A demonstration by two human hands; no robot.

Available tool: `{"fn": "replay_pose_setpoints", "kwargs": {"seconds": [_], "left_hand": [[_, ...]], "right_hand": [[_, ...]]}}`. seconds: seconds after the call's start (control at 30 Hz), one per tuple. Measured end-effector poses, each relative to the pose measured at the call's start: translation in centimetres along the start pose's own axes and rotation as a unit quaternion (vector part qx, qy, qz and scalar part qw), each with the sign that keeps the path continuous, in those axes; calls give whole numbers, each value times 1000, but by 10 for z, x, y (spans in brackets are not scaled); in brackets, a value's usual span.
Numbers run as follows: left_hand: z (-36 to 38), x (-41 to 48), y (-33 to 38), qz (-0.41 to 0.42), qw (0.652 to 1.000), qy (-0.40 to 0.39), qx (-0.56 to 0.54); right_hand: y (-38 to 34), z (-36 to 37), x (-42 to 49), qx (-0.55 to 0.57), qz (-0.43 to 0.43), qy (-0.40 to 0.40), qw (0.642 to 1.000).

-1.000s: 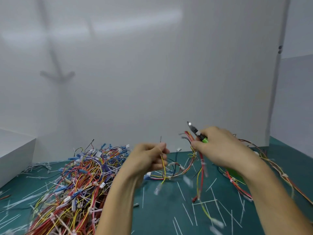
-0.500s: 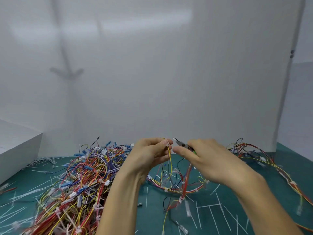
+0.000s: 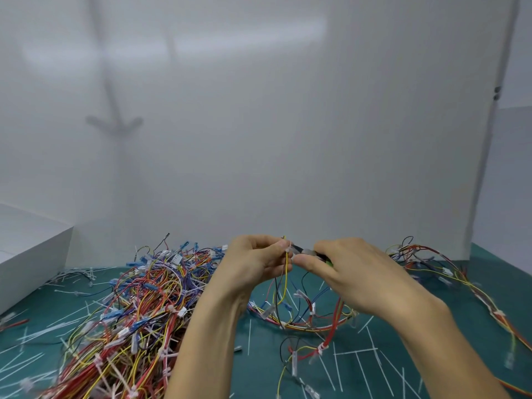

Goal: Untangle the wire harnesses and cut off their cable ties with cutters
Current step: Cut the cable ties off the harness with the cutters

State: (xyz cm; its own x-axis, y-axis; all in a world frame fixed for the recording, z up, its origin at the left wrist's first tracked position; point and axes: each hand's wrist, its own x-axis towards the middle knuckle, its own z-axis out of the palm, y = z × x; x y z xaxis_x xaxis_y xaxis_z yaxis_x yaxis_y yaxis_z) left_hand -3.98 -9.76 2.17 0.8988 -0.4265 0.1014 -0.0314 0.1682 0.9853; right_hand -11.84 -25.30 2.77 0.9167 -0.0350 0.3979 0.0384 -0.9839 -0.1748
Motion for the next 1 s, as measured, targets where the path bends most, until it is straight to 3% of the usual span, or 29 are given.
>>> {"fn": "replay_pose_setpoints", "kwargs": {"seconds": [1.0], "left_hand": [[-1, -2, 2, -9, 1000, -24, -18]], "right_hand": [[2, -3, 1, 31, -18, 15, 999]]}}
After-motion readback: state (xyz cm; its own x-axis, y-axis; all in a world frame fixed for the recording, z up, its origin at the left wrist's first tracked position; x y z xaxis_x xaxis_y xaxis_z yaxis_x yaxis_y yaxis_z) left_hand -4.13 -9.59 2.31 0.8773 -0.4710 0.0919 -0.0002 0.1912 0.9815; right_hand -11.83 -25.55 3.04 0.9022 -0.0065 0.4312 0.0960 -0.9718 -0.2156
